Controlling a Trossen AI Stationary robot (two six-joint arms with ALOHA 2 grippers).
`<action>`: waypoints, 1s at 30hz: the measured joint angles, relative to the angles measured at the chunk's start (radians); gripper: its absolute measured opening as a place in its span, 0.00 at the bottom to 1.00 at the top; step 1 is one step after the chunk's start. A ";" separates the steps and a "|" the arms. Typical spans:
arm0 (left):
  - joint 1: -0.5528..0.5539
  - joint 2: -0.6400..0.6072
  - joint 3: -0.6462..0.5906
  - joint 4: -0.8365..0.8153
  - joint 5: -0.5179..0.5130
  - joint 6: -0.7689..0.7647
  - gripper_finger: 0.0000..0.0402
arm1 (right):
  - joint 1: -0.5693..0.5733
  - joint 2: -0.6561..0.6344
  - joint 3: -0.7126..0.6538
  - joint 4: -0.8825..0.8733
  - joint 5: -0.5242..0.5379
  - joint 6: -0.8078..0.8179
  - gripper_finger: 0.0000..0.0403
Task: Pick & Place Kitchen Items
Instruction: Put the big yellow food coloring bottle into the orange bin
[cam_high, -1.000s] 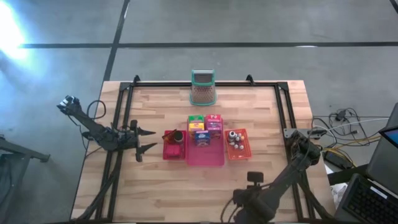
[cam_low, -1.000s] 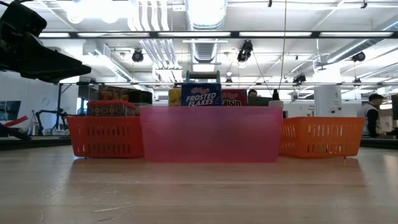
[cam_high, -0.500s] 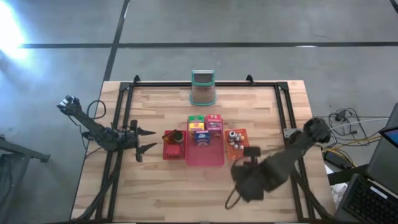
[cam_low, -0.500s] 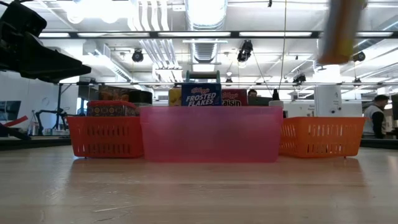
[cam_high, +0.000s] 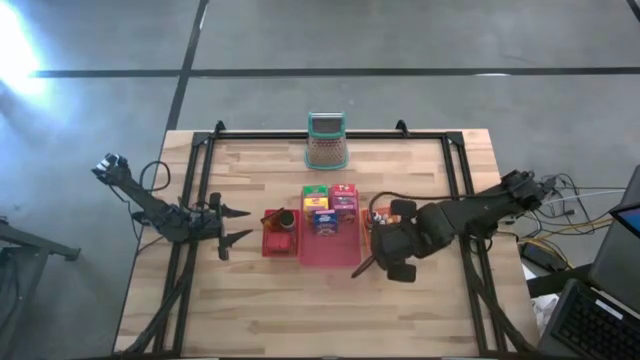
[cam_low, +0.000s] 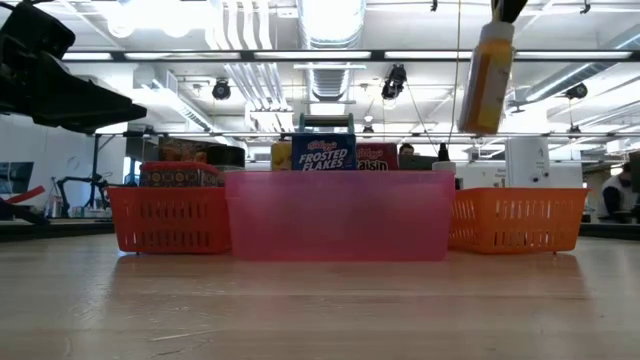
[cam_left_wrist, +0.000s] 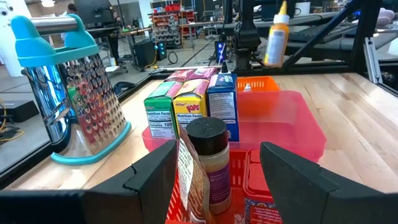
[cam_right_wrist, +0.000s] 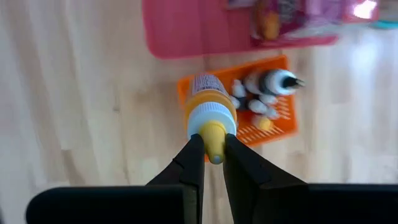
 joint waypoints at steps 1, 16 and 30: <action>0.000 0.000 0.000 0.000 0.000 0.000 0.59 | -0.005 -0.010 -0.021 0.026 -0.014 -0.008 0.08; 0.000 0.000 0.000 0.000 0.000 0.000 0.59 | -0.049 -0.062 -0.208 0.135 -0.046 -0.039 0.08; 0.000 0.000 0.000 0.000 0.000 0.000 0.59 | -0.107 -0.061 -0.266 0.202 -0.099 -0.071 0.08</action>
